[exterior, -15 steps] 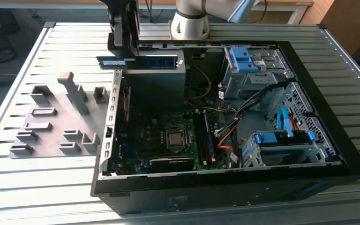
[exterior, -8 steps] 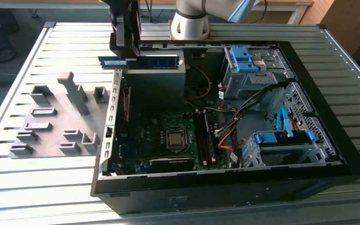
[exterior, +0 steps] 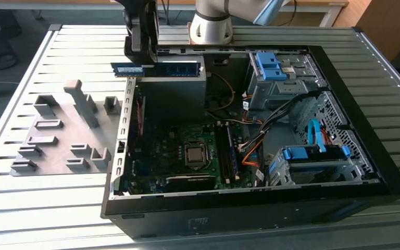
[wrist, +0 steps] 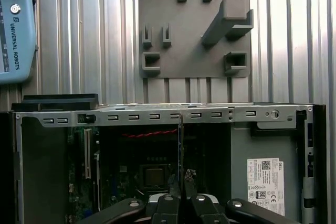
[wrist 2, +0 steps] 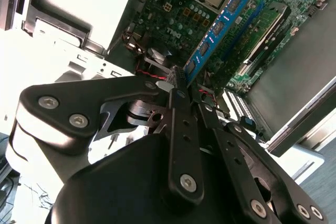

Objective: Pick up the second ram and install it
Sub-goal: 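Pick up the second ram and move it above second insertion slot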

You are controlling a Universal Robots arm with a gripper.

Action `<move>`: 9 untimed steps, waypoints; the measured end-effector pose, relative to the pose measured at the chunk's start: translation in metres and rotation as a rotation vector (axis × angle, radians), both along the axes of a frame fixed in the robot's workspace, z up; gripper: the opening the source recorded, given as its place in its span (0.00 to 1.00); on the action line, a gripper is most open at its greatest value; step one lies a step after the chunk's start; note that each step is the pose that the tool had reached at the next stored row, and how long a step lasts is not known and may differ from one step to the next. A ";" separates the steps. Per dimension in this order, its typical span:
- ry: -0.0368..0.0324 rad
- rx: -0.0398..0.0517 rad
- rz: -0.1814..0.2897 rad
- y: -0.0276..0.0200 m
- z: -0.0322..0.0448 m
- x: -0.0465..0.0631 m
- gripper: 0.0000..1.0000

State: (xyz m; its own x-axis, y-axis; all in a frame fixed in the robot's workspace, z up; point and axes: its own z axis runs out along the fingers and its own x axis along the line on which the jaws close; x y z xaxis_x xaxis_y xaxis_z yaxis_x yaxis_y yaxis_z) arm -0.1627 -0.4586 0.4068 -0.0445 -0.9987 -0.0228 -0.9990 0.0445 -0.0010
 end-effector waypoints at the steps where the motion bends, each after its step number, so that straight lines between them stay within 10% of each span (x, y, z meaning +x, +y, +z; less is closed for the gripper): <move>1: 0.0000 -0.0001 0.000 0.0000 0.0000 0.000 0.15; 9: 0.0001 -0.0001 0.000 -0.0001 0.0000 -0.002 0.15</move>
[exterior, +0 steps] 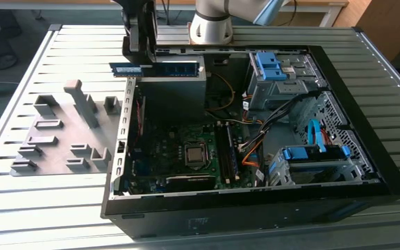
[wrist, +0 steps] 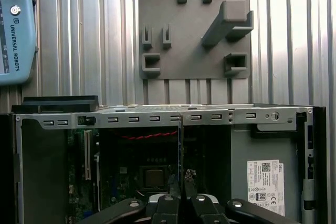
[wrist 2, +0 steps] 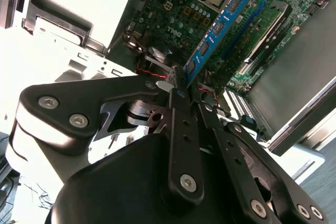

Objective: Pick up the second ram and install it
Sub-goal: 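Pick up the second ram and move it above second insertion slot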

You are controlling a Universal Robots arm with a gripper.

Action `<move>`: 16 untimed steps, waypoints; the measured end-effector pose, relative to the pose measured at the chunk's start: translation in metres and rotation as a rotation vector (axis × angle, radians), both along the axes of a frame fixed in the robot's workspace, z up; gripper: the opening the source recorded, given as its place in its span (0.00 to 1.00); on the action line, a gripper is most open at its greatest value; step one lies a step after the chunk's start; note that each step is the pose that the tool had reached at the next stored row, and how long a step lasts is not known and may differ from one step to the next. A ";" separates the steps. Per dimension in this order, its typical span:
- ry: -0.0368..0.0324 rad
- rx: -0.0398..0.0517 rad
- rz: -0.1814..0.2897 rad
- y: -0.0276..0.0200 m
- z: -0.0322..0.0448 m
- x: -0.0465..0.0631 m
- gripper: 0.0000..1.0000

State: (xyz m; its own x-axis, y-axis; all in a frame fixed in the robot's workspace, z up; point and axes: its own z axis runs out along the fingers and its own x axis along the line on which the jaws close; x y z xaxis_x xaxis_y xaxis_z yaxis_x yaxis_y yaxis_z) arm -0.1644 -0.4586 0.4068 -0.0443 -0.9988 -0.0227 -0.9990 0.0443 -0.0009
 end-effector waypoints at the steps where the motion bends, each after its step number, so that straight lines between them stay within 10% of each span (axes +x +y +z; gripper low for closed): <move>1: 0.0000 0.0000 0.000 0.0000 0.0000 0.000 0.15; 16: 0.0000 0.0000 0.000 0.0000 0.0000 0.007 0.15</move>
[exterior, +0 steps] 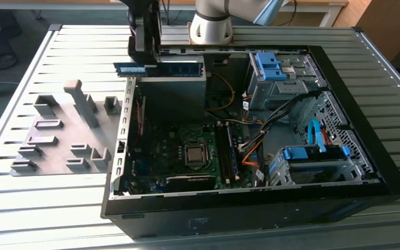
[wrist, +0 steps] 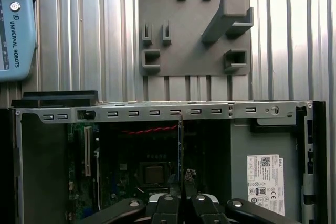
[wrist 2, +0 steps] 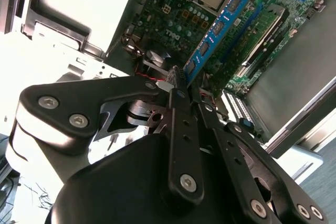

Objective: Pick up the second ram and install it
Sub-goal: 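Pick up the second ram and move it above second insertion slot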

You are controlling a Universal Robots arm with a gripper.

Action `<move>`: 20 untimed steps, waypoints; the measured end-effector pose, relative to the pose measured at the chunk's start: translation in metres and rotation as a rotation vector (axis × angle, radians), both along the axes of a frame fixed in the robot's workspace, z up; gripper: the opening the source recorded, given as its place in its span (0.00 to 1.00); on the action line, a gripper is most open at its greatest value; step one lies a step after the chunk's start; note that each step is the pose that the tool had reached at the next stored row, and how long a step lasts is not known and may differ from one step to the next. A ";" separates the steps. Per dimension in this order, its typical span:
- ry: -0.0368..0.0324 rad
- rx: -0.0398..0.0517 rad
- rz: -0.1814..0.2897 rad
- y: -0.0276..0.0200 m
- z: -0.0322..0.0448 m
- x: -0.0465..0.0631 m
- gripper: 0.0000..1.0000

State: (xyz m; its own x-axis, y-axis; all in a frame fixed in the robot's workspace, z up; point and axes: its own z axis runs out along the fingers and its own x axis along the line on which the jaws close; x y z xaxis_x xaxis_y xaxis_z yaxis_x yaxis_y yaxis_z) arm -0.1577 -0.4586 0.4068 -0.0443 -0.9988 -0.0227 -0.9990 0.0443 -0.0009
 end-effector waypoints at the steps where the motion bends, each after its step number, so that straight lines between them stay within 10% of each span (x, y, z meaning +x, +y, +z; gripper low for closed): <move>1: 0.0000 0.0001 0.000 0.0000 0.0000 0.001 0.15; 20: 0.0000 0.0001 0.000 0.0000 0.0000 0.008 0.15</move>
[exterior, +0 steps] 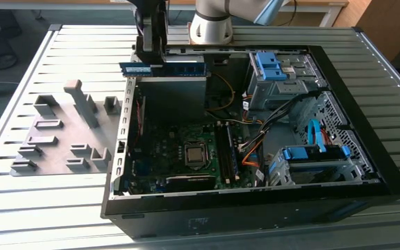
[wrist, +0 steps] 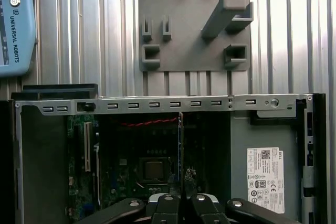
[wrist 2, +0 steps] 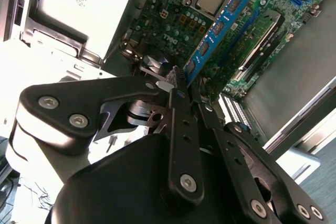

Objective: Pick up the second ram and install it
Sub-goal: 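Pick up the second ram and move it above second insertion slot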

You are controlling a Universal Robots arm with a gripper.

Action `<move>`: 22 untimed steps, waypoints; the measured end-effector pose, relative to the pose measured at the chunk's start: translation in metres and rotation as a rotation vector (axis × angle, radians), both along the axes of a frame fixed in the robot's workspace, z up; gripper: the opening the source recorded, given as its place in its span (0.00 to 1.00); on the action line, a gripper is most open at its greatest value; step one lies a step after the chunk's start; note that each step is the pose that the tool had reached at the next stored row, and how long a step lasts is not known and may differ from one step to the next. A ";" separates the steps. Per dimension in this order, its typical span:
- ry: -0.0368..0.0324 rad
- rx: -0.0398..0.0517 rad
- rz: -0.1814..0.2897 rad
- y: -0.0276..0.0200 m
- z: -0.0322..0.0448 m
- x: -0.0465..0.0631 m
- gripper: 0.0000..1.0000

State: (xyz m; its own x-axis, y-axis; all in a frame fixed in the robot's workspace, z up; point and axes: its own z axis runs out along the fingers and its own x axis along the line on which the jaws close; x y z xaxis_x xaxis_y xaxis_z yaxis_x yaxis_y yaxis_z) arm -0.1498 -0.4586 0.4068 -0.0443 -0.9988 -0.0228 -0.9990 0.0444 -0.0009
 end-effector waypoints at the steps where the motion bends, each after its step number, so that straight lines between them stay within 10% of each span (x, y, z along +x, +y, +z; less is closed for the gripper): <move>1: 0.0000 0.0000 0.000 0.0000 0.0000 0.000 0.15; 22: 0.0000 -0.0001 0.000 0.0000 0.0000 0.007 0.15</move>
State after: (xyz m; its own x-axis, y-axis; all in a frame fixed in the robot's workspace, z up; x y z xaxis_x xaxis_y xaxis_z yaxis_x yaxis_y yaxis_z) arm -0.1423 -0.4586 0.4068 -0.0444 -0.9988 -0.0227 -0.9990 0.0444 -0.0009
